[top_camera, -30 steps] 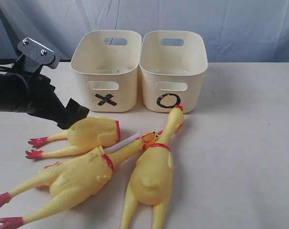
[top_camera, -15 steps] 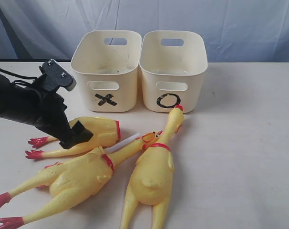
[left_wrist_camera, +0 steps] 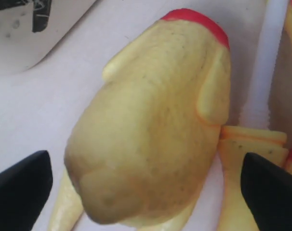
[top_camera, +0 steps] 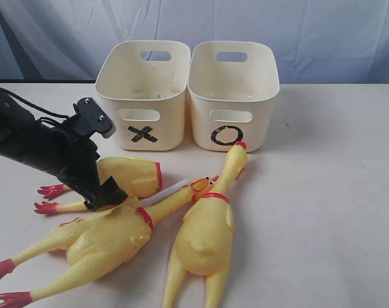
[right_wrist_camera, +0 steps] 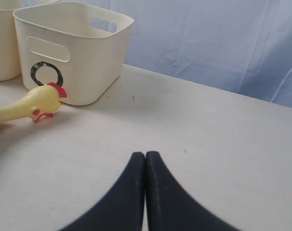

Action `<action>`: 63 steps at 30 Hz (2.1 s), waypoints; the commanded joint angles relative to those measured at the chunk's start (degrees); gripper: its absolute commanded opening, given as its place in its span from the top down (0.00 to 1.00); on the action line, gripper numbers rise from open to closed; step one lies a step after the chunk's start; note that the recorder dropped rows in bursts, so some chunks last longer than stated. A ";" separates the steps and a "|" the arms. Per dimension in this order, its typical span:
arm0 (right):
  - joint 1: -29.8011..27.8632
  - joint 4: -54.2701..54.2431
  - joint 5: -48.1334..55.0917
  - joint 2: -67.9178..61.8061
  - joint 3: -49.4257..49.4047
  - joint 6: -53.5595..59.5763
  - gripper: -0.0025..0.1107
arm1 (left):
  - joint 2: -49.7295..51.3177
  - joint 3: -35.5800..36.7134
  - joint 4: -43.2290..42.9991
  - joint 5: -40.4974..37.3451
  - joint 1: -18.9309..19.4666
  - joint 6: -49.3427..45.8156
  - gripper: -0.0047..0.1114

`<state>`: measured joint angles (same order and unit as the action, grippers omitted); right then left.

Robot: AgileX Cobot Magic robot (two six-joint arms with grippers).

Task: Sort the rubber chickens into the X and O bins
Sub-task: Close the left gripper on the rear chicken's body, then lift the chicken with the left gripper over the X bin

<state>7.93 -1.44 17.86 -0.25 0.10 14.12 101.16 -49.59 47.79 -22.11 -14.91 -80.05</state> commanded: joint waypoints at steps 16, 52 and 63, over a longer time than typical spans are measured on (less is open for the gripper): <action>0.21 -0.21 -0.38 0.25 -0.10 0.21 0.98 | 4.91 -1.68 0.32 0.42 -0.64 -1.55 0.66; 0.21 -0.21 -0.38 0.25 -0.10 0.21 0.98 | -19.84 -6.72 -15.56 -5.32 -0.64 31.55 0.96; 0.21 -0.21 -0.38 0.25 -0.10 0.21 0.98 | -14.82 -20.05 -15.21 -3.90 -0.64 41.34 0.96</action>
<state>7.93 -1.67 17.86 -0.25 0.10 14.12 84.12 -66.57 32.14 -27.71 -15.36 -42.84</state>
